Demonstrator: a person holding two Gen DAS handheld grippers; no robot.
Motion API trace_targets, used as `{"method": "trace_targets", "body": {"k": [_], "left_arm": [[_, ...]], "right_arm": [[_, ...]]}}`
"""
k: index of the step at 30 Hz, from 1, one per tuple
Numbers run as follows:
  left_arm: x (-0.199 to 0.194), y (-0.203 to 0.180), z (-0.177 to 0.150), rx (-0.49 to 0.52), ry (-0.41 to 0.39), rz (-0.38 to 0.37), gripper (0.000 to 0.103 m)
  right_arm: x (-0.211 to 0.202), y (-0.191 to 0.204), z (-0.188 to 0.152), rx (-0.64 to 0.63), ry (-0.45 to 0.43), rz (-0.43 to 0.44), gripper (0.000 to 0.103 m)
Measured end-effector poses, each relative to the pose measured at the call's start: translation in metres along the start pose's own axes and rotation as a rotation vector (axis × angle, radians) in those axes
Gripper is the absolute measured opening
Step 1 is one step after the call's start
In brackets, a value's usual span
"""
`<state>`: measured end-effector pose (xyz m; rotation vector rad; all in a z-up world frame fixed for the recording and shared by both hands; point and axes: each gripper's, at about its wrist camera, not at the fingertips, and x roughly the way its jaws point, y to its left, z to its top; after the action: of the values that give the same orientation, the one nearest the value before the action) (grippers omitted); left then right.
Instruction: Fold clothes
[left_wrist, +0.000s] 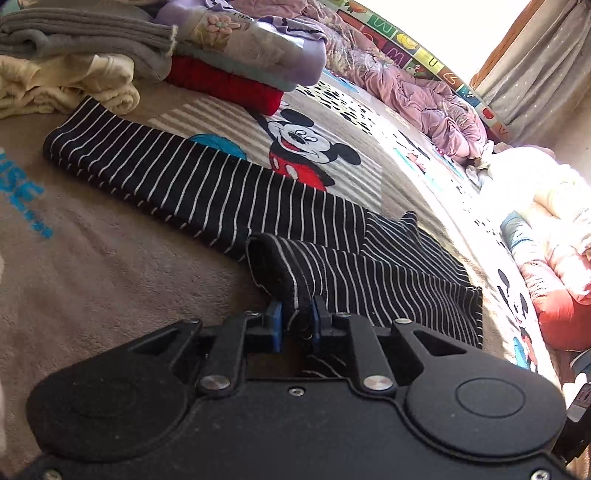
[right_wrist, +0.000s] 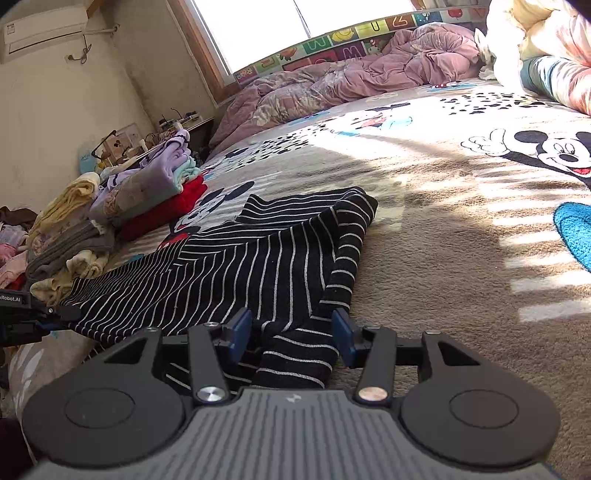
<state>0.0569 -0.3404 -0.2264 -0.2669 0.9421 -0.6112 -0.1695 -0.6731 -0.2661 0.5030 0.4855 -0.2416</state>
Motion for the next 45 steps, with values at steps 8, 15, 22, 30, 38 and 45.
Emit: {"method": "trace_targets", "body": {"k": [8,15,22,30,38,45], "left_arm": [[-0.016,0.022,-0.010,-0.089,0.001,-0.104,0.013],[-0.024,-0.010,-0.020,0.193,-0.023,0.130,0.036],[-0.028,-0.107,-0.015,0.591,-0.158,0.025,0.043],[0.099,-0.242,-0.006,0.846,0.039,-0.315,0.016],[0.203,-0.258,0.009,0.655,0.205,-0.258,0.011],[0.157,-0.251,0.016,0.621,0.129,-0.314,0.010]], "right_arm": [[-0.016,-0.004,0.007,-0.027,-0.080,-0.057,0.053],[-0.014,-0.011,0.008,0.018,-0.108,-0.107,0.054],[0.007,0.036,-0.009,-0.288,-0.015,-0.191,0.049],[0.003,0.041,-0.016,-0.329,-0.004,-0.228,0.044],[0.004,0.041,-0.021,-0.344,0.007,-0.215,0.039],[0.002,0.040,-0.021,-0.332,0.006,-0.204,0.039]]}}
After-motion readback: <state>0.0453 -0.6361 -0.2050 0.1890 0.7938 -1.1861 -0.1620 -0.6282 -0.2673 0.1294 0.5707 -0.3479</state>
